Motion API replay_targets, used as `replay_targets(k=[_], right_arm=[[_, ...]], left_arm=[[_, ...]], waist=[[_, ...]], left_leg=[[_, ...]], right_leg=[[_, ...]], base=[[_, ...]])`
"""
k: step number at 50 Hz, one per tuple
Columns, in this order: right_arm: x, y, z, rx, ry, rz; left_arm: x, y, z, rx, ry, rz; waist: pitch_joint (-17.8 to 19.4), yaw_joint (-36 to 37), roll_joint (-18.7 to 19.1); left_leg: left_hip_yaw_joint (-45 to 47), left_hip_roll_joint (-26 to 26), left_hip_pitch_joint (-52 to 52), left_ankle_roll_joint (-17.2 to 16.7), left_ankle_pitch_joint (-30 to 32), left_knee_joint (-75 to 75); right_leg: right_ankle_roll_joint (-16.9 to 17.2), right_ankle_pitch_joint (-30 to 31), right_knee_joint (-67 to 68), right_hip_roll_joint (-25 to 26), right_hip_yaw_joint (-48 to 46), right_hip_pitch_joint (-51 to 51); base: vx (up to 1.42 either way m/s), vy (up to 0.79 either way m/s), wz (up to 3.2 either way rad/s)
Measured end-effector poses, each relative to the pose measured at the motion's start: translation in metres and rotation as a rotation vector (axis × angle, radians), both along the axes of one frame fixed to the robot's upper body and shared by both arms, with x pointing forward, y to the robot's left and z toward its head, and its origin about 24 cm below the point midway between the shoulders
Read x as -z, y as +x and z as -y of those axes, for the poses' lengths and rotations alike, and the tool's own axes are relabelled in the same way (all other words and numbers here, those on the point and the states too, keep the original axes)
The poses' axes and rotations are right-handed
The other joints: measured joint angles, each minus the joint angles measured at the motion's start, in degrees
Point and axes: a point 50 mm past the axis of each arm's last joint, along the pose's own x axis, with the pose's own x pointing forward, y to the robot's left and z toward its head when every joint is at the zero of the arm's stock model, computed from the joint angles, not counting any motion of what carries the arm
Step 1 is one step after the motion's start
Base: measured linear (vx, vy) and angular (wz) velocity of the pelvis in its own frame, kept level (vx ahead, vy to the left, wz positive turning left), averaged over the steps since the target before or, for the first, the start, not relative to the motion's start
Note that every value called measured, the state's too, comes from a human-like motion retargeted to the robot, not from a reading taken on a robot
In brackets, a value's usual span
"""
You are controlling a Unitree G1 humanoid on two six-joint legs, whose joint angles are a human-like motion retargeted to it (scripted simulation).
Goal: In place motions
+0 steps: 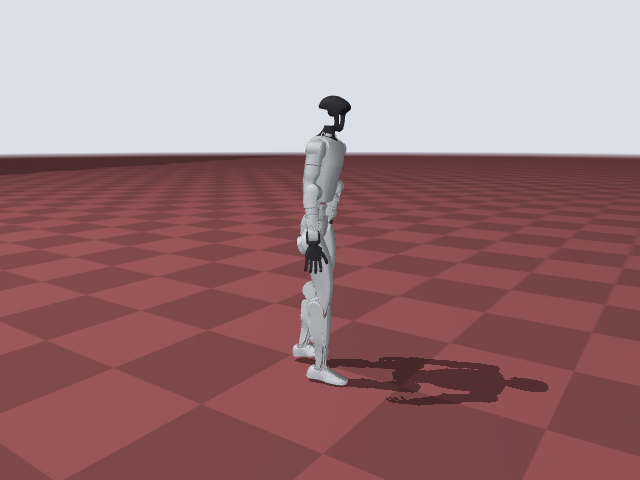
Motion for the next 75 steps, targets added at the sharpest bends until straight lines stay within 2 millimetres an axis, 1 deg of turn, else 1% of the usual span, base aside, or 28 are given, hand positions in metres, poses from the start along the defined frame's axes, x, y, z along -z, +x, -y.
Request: replay_targets(k=[3,7,11,15,18,20,22,24,25,27,29,30,32,33,36,38,40,42,45,48,50,52,53,54,55,59,66,75], right_arm=[[-0.001,0.006,-0.001,-0.005,0.018,0.005],[0.0,0.002,-0.001,-0.023,0.009,-0.024],[0.001,-0.006,0.003,0.038,0.004,-0.053],[0.002,-0.017,0.007,0.235,0.066,-0.081],[0.003,-0.026,0.012,0.426,0.088,-0.077],[0.003,-0.033,0.017,0.527,0.083,-0.077],[0.003,-0.043,0.021,0.596,0.062,-0.092],[0.003,-0.051,0.022,0.641,0.045,-0.11],[0.004,-0.054,0.021,0.657,0.04,-0.121],[0.005,-0.066,0.017,0.678,0.035,-0.161],[0.006,-0.078,0.014,0.686,0.03,-0.204],[0.006,-0.082,0.013,0.691,0.029,-0.217],[0.006,-0.084,0.012,0.691,0.031,-0.238],[0.006,-0.085,0.01,0.68,0.034,-0.251],[0.008,-0.078,0.003,0.603,0.053,-0.258],[0.008,-0.066,0.0,0.523,0.07,-0.235],[0.009,-0.055,-0.003,0.432,0.076,-0.21],[0.008,-0.044,-0.003,0.332,0.068,-0.186],[0.007,-0.032,-0.006,0.204,0.056,-0.156],[0.009,-0.033,-0.013,0.122,0.054,-0.153],[0.01,-0.04,-0.014,0.084,0.043,-0.173],[0.011,-0.044,-0.015,0.055,0.037,-0.192],[0.01,-0.044,-0.014,0.022,0.026,-0.208],[0.01,-0.043,-0.016,0.008,0.02,-0.214],[0.011,-0.042,-0.019,0.002,0.017,-0.214],[0.011,-0.038,-0.025,0.068,0.024,-0.174],[0.013,-0.063,-0.024,0.131,0.027,-0.253],[0.012,-0.09,-0.017,0.198,-0.007,-0.35]], left_arm=[[-0.002,0.001,-0.011,0.081,0.046,-0.018],[-0.001,-0.005,-0.009,0.111,0.051,-0.03],[0.0,-0.004,0.003,0.099,0.012,-0.022],[0.003,0.002,0.019,0.046,-0.04,0.011],[0.004,0.006,0.026,0.017,-0.065,0.048],[0.004,0.008,0.026,0.02,-0.073,0.061],[0.005,0.006,0.025,0.035,-0.07,0.062],[0.005,0.007,0.021,0.048,-0.056,0.075],[0.005,0.009,0.017,0.054,-0.048,0.084],[0.004,0.01,0.01,0.066,-0.036,0.081],[0.004,0.008,0.006,0.058,-0.016,0.071],[0.004,0.01,0.005,0.05,-0.005,0.08],[0.005,0.018,0.007,0.031,-0.016,0.123],[0.005,0.021,0.01,0.018,-0.03,0.139],[0.005,0.028,0.019,-0.014,-0.069,0.151],[0.005,0.032,0.024,-0.028,-0.078,0.15],[0.005,0.034,0.025,-0.033,-0.074,0.15],[0.005,0.037,0.028,-0.029,-0.072,0.155],[0.004,0.04,0.028,0.005,-0.068,0.157],[0.004,0.039,0.028,0.039,-0.064,0.146],[0.005,0.032,0.032,0.045,-0.07,0.132],[0.005,0.027,0.032,0.038,-0.075,0.121],[0.005,0.024,0.035,0.014,-0.092,0.11],[0.005,0.022,0.036,-0.006,-0.099,0.101],[0.004,0.021,0.036,-0.022,-0.1,0.093],[0.004,0.023,0.028,-0.042,-0.089,0.091],[0.003,0.022,0.008,-0.003,-0.039,0.075],[0.003,0.044,0.009,-0.058,-0.066,0.161]], waist=[[0.48,1.22,1.41],[-0.89,1.7,3.2],[-2.55,2.23,4.34],[-4.54,1.77,5.98],[-5.71,0.59,7.29],[-6.9,0.72,8.27],[-7.85,0.29,8.79],[-7.62,-1.35,8.42],[-7.3,-1.84,7.84],[-6.96,-3.2,5.69],[-5.71,0.66,2.19],[-5.21,3.0,0.38],[-3.3,6.49,-1.32],[-2.51,7.54,-1.53],[-0.88,8.73,-2.14],[0.16,8.78,-2.22],[0.99,8.73,-1.9],[1.12,8.19,-1.44],[0.64,7.05,-1.08],[0.83,7.24,-1.06],[1.66,8.78,-0.31],[0.76,6.57,-0.43],[0.71,6.06,0.23],[0.66,5.35,0.63],[0.61,4.53,0.9],[1.68,3.54,1.36],[-0.48,2.98,1.22],[-0.55,3.13,1.14]], left_leg=[[9.23,2.6,1.54,0.86,-1.55,-2.35],[21.31,4.96,3.85,1.51,-4.27,-5.44],[31.61,5.02,6.18,1.86,-8.49,-7.18],[39.83,5.11,7.22,1.08,-13.09,-6.71],[45.62,5.07,8.32,-0.17,-15.66,-5.8],[50.38,5.45,9.31,-1.7,-16.85,-5.44],[54.8,6.33,10.17,-2.03,-16.85,-3.85],[57.47,6.73,11.55,-1.75,-15.58,-1.4],[59.2,6.64,12.41,-1.37,-14.46,-0.16],[60.84,7.39,13.94,1.15,-10.61,5.58],[63.95,12.22,16.38,2.05,-6.74,17.98],[63.57,15.77,16.41,2.05,-4.48,25.85],[52.18,21.18,10.17,2.05,1.66,40.98],[45.22,21.57,5.81,2.05,4.93,46.08],[30.16,17.48,-4.4,2.05,11.38,52.15],[25.0,17.01,-8.38,2.05,12.66,52.63],[23.24,19.77,-10.43,2.05,11.54,51.4],[19.76,19.24,-13.39,2.05,11.15,46.73],[10.4,12.26,-17.61,2.05,15.5,34.61],[3.69,5.42,-13.77,2.05,25.31,14.06],[5.14,4.54,-8.56,2.05,35.14,1.78],[5.46,3.34,-6.89,2.05,29.78,2.22],[13.16,5.68,-5.6,2.05,27.89,3.23],[13.77,6.15,-4.99,2.05,27.54,3.0],[10.83,5.69,-4.72,2.05,27.95,2.17],[13.81,6.3,-1.88,2.05,25.43,1.33],[16.53,5.69,-0.02,2.05,23.32,-0.53],[15.09,5.34,-1.48,2.05,19.71,3.88]], right_leg=[[-2.56,-5.11,-0.19,-2.47,-18.22,-0.65],[-3.66,-9.79,0.02,-4.43,-41.52,1.22],[-3.76,-13.25,3.72,-3.95,-49.49,1.52],[-3.8,-14.62,4.47,-3.04,-56.05,4.36],[-0.92,-14.17,1.78,-1.31,-60.32,7.44],[-2.31,-13.16,1.72,-0.14,-58.21,6.17],[-3.97,-12.52,2.19,0.16,-49.58,3.94],[-5.71,-12.75,0.21,1.95,-45.87,4.09],[-5.97,-13.02,-0.56,2.67,-43.75,4.39],[-4.5,-13.72,-0.73,0.93,-40.4,5.71],[-3.92,-16.4,-0.27,1.36,-33.22,8.66],[-4.11,-18.04,-0.43,2.17,-29.99,9.97],[-5.7,-19.79,-1.72,4.58,-26.0,11.54],[-6.51,-19.68,-1.97,5.42,-24.63,11.49],[-7.85,-17.94,-1.97,5.66,-22.21,10.09],[-8.82,-16.92,-2.08,6.17,-20.27,9.38],[-9.34,-16.41,-2.19,7.03,-18.74,9.3],[-9.43,-15.21,-2.29,7.35,-17.59,8.52],[-8.73,-13.01,-1.75,6.48,-16.79,6.21],[-6.45,-9.93,-1.35,4.12,-14.61,6.16],[-5.14,-8.08,-1.22,3.59,-10.97,8.07],[-5.21,-6.79,-1.49,3.08,-10.7,8.04],[-4.19,-6.5,-0.94,2.67,-9.07,8.25],[-3.94,-5.96,-1.05,2.86,-8.45,8.41],[-4.06,-5.29,-1.48,3.33,-8.34,8.55],[-4.39,-3.09,-2.08,4.4,-6.71,9.21],[-3.63,-1.27,-1.41,4.33,-5.02,8.26],[-2.82,-2.04,-1.79,3.21,-8.31,10.42]], base=[[-0.09,0.07,-3.59],[0.11,0.0,-3.59],[0.26,-0.04,-3.64],[0.46,-0.12,-3.34],[0.47,-0.04,-2.72],[0.5,-0.01,-2.57],[0.55,0.01,-2.13],[0.53,-0.04,-1.51],[0.44,-0.05,-1.21],[0.55,-0.1,-1.55],[0.87,-0.34,-3.22],[0.92,-0.59,-3.41],[0.64,-0.63,-2.74],[0.16,-0.39,-2.03],[-0.19,-0.06,-1.54],[-0.13,-0.02,-1.45],[-0.02,-0.01,-1.48],[-0.1,0.17,-1.23],[-0.18,0.55,-0.82],[0.02,0.92,-1.0],[0.21,0.72,-1.41],[0.16,0.35,-0.89],[0.13,0.45,-1.26],[0.08,0.45,-1.39],[-0.01,0.21,-1.1],[-0.05,0.17,-1.1],[0.05,0.13,-0.42],[0.02,0.06,0.2]])
